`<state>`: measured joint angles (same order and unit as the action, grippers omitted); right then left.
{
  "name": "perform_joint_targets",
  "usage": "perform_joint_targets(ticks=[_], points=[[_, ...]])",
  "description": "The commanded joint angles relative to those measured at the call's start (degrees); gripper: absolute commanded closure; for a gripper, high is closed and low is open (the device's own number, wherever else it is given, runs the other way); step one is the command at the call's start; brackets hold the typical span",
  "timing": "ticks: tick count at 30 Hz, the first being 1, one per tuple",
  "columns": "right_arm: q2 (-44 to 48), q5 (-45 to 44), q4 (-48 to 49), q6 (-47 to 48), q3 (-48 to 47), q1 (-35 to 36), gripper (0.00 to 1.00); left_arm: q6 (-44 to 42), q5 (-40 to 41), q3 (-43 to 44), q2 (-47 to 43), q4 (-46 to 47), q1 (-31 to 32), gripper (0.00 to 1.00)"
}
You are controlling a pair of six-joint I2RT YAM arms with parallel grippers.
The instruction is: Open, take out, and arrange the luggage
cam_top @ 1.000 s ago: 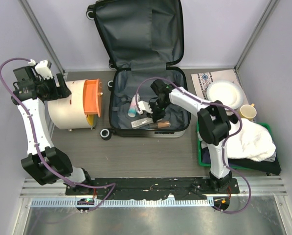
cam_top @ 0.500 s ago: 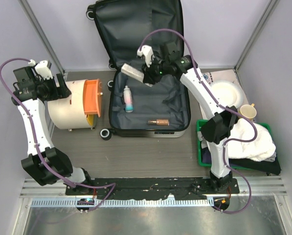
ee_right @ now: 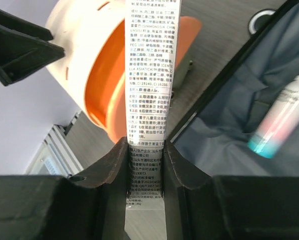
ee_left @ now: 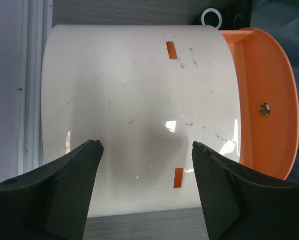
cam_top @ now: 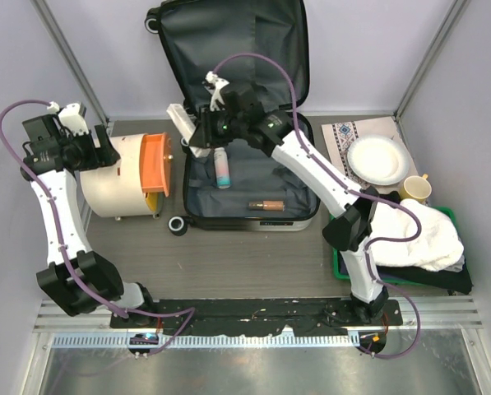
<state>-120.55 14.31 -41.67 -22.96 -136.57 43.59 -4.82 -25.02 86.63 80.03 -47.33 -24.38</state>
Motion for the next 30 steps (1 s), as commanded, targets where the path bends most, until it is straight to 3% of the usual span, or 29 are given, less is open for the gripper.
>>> perform_joint_targets(ticks=[1, 9, 11, 28, 30], points=[[1.64, -11.2, 7.57, -10.34, -2.82, 4.04, 0.99, 2.09, -1.61, -2.87, -0.13, -4.97, 0.04, 0.22], [-1.96, -18.43, 12.05, -26.25, -3.08, 8.87, 0.99, 2.71, -2.58, -4.71, -1.72, -3.91, 0.04, 0.21], [-3.02, -22.1, 12.05, -25.64, -4.92, 11.07, 0.99, 2.97, -2.49, -4.8, -2.07, -3.74, 0.04, 0.2], [-10.67, -24.68, 16.97, -28.45, -8.71, 14.06, 0.99, 3.15, -2.32, -5.16, -3.39, -3.03, 0.12, 0.2], [-11.11, -24.33, 17.41, -28.81, -8.8, 14.06, 0.86, 3.24, -2.32, -5.07, -3.48, -2.94, 0.04, 0.2]])
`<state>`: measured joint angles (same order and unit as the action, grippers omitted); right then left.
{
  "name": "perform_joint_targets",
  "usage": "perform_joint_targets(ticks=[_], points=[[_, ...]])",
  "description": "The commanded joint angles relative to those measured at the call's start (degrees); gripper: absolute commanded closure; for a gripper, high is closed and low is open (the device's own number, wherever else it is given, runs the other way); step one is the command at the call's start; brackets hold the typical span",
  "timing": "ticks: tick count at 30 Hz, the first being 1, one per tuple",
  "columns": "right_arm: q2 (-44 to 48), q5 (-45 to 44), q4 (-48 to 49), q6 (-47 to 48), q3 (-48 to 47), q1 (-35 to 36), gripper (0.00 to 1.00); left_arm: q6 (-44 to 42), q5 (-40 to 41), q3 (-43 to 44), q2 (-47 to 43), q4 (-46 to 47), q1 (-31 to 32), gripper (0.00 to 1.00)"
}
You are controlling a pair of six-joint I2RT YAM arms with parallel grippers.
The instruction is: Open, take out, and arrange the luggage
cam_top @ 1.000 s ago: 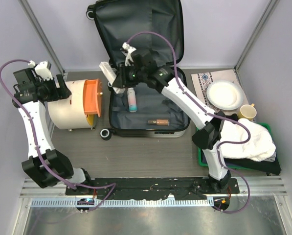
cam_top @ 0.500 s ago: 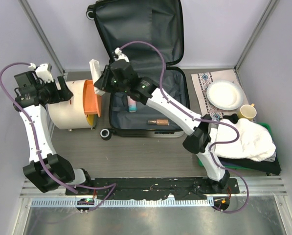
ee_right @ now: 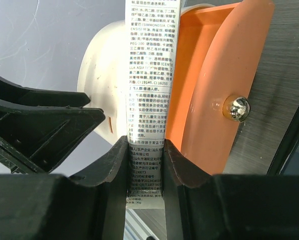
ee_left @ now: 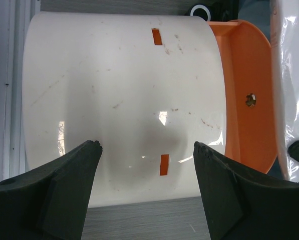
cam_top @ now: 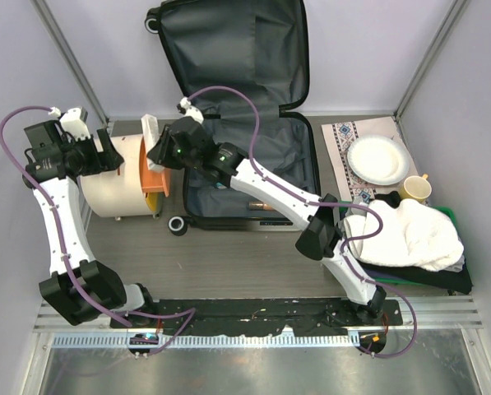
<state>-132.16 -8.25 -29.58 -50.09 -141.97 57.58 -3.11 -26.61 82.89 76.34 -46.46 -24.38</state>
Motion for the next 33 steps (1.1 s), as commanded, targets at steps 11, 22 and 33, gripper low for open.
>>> perform_joint_targets(ticks=[11, 22, 33], points=[[0.85, 0.95, 7.7, -0.98, -2.78, 0.07, 0.38, 0.65, -0.46, -0.36, 1.36, -4.34, -0.05, 0.19], [4.71, 1.48, 14.27, 6.65, 1.77, -0.89, 0.39, 0.57, -1.07, 0.95, 2.24, -4.26, 0.03, 0.19], [13.25, 13.69, 17.29, 23.53, 20.68, -13.8, 0.59, -1.02, -0.81, 3.86, 2.15, -5.58, 0.03, 0.19]])
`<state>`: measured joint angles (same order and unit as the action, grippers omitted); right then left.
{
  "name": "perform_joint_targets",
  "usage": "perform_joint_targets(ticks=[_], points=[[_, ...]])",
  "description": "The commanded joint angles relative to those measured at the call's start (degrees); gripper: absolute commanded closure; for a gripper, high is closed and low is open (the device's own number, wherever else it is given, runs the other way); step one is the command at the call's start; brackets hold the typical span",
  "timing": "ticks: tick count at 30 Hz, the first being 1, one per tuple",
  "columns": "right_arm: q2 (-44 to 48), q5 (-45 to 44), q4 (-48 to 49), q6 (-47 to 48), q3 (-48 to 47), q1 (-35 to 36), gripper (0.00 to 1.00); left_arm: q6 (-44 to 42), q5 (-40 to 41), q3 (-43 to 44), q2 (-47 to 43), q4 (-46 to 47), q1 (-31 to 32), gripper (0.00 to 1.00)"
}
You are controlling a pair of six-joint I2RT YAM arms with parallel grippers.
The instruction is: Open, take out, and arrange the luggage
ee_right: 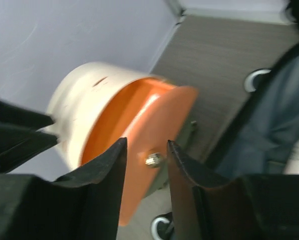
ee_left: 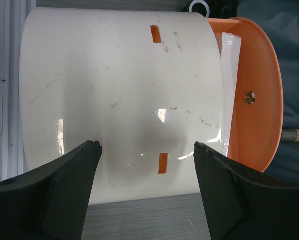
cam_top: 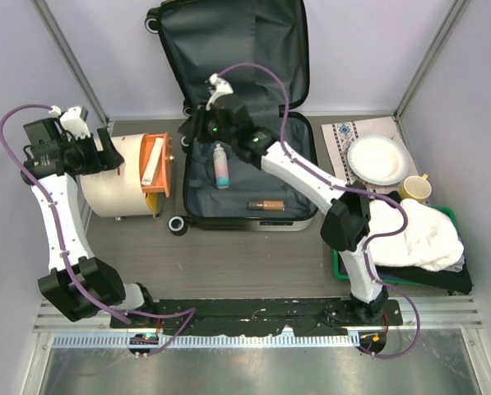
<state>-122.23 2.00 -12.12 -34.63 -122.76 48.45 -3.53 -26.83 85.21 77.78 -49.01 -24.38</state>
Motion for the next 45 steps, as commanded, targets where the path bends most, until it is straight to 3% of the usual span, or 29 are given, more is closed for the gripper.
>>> perform_joint_targets(ticks=[1, 11, 21, 29, 31, 35, 45], points=[[2.8, 4.49, -2.36, 10.96, 1.47, -4.85, 0.7, -0.6, -0.59, 1.45, 0.88, -3.1, 0.04, 0.19], [-9.77, 14.86, -3.97, 11.35, -9.16, -3.36, 0.76, -0.69, -0.07, 0.84, 1.85, -3.28, -0.05, 0.19], [-17.33, 21.02, 13.58, 1.25, -11.62, 0.94, 0.75, 0.28, -0.15, -0.31, 1.94, -2.84, -0.05, 0.19], [-23.13, 19.71, 21.7, -2.01, -16.63, 3.5, 0.69, 0.1, -0.24, -2.15, 1.5, -2.93, -0.05, 0.2], [-23.23, 19.71, 22.4, -3.15, -16.11, 3.41, 0.66, -0.33, 0.11, -2.33, 1.32, -3.19, 0.03, 0.2], [-19.72, 21.29, 22.84, -4.3, -11.02, 1.83, 0.49, -0.95, 0.37, -2.24, 1.32, -3.46, 0.03, 0.2], [-17.77, 28.4, 30.75, -22.75, 1.47, -3.8, 0.44, -0.78, 0.29, -1.54, 2.55, -3.19, 0.03, 0.19]])
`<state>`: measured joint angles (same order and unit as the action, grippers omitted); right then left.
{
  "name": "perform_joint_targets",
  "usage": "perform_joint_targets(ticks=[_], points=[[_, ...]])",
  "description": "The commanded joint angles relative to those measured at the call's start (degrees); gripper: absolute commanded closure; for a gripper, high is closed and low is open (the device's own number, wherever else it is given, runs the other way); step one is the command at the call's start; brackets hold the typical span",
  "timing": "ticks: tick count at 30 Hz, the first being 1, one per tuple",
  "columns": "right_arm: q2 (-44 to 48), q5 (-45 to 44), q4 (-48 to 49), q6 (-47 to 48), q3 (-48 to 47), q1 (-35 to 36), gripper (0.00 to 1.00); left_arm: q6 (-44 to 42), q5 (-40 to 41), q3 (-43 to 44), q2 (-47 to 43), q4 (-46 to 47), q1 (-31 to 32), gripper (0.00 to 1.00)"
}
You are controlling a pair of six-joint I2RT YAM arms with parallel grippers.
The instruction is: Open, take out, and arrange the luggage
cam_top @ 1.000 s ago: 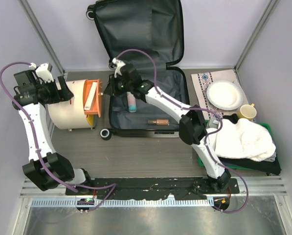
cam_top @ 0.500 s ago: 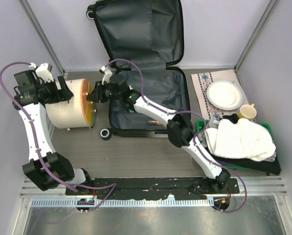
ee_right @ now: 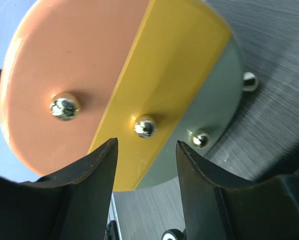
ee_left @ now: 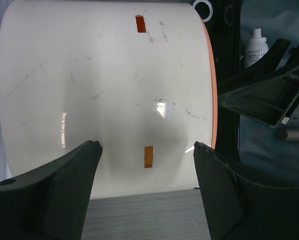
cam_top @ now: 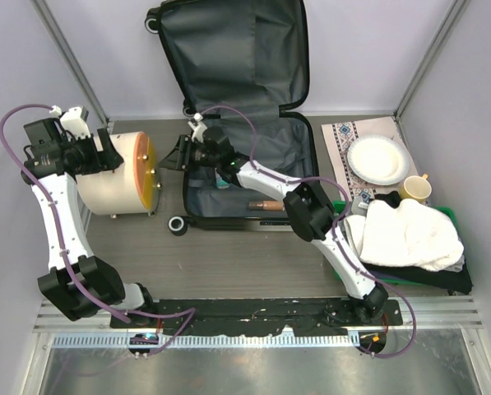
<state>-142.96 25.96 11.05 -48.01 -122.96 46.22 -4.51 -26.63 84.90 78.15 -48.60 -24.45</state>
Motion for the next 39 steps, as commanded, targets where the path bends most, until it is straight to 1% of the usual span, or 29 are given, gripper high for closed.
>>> perform_joint_targets(ticks=[1, 2, 5, 11, 18, 29, 34, 39], points=[[2.42, 4.54, 7.41, -9.47, 1.75, -1.57, 0.42, 0.12, 0.09, -1.06, 2.27, -3.7, 0.1, 0.19], [1.98, 4.8, 8.45, -9.99, 1.93, -1.57, 0.39, 0.21, 0.18, -0.97, 2.27, -3.61, 0.01, 0.19], [0.49, 5.6, 9.6, -12.1, 1.32, -1.48, 0.37, 0.29, 0.53, -0.62, 2.45, -4.13, 0.01, 0.19], [-2.15, 4.72, 8.91, -13.69, -1.49, -1.22, 0.36, 0.12, 1.14, 0.0, 2.8, -4.84, 0.1, 0.2], [-3.03, 2.87, 7.24, -14.22, -2.11, 0.36, 0.43, 0.12, 1.58, 0.53, 2.8, -5.02, 0.01, 0.2], [-5.75, 1.64, 4.07, -14.04, -5.71, 2.47, 0.44, 0.38, 2.9, 0.79, 2.97, -4.75, 0.1, 0.19], [-6.89, 0.94, 4.16, -14.13, -6.68, 2.74, 0.47, 0.03, 3.34, 1.23, 2.8, -5.01, 0.1, 0.19], [-9.09, -0.2, 4.95, -13.96, -9.57, 3.35, 0.47, -0.93, 4.48, 1.76, 2.8, -5.89, 0.1, 0.19]])
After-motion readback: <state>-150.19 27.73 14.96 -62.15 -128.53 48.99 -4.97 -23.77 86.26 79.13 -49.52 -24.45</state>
